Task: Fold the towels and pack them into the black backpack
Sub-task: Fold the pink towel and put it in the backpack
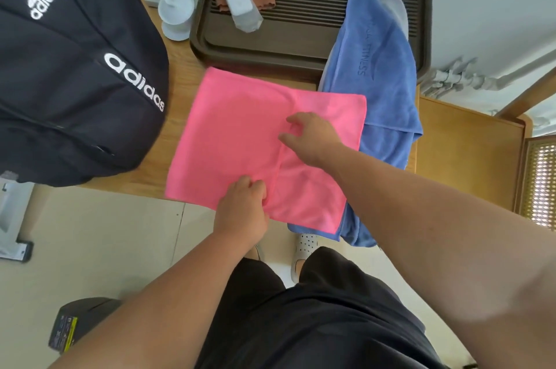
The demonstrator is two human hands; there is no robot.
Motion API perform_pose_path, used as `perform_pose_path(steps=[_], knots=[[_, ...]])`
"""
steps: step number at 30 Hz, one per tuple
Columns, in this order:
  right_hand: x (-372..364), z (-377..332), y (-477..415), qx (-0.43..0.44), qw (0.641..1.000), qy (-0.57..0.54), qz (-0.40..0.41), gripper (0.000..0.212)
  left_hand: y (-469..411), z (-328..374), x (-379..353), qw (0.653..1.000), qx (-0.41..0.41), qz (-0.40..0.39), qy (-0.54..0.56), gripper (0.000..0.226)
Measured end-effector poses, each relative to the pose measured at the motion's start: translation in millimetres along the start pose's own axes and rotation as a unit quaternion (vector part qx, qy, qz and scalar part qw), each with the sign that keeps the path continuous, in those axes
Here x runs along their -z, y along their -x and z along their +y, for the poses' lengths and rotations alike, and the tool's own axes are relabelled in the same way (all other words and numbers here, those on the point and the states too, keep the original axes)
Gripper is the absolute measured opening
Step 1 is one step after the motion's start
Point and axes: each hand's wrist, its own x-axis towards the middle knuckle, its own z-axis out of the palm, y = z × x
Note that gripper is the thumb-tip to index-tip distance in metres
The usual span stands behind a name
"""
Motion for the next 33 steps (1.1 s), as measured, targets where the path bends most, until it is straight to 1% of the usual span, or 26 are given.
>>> perform_pose_path(steps=[3, 7, 9, 11, 13, 16, 20, 22, 23, 25, 26, 28, 30, 33], knots=[[-3, -7, -4, -0.022, 1.000, 0.015, 0.013, 0.058, -9, -1, 12, 0.999, -0.001, -0.036, 0.027, 0.011], [-4, -21, -6, -0.054, 0.997, 0.049, 0.013, 0.065, -15, -15, 19, 0.996, -0.014, -0.068, 0.052, 0.018], [-4, -26, -9, -0.076, 0.997, 0.018, 0.025, 0.068, -16, -22, 17, 0.995, -0.017, -0.071, 0.072, 0.021], [-3, -29, -11, -0.075, 0.996, -0.015, 0.042, 0.066, -15, -25, 16, 0.994, -0.017, -0.067, 0.086, 0.017], [-3, -30, -12, -0.065, 0.995, -0.061, 0.047, 0.058, -14, -25, 19, 0.993, -0.012, -0.068, 0.099, 0.012], [1, -34, -7, -0.060, 0.986, -0.147, 0.050, 0.046, -13, -24, 32, 0.988, -0.002, -0.069, 0.136, 0.012], [12, -40, 3, -0.035, 0.964, -0.250, 0.083, 0.031, -4, -15, 55, 0.973, 0.001, 0.022, 0.229, 0.021], [21, -44, 10, -0.027, 0.947, -0.306, 0.092, 0.018, 3, -5, 65, 0.968, -0.007, 0.053, 0.245, 0.023], [27, -46, 14, -0.023, 0.937, -0.339, 0.086, 0.015, 6, 0, 68, 0.967, -0.013, 0.061, 0.247, 0.023], [41, -49, 21, -0.024, 0.913, -0.403, 0.066, 0.026, 11, 11, 72, 0.967, -0.023, 0.065, 0.246, 0.021], [48, -49, 24, -0.028, 0.900, -0.431, 0.061, 0.026, 14, 17, 74, 0.967, -0.028, 0.065, 0.243, 0.021], [62, -46, 30, -0.030, 0.880, -0.470, 0.067, 0.020, 18, 31, 75, 0.969, -0.040, 0.068, 0.234, 0.020], [74, -36, 35, -0.022, 0.874, -0.478, 0.085, 0.019, 21, 47, 74, 0.969, -0.058, 0.071, 0.228, 0.018], [86, -10, 45, -0.033, 0.863, -0.491, 0.109, 0.026, 20, 71, 62, 0.971, -0.090, 0.057, 0.215, 0.010]])
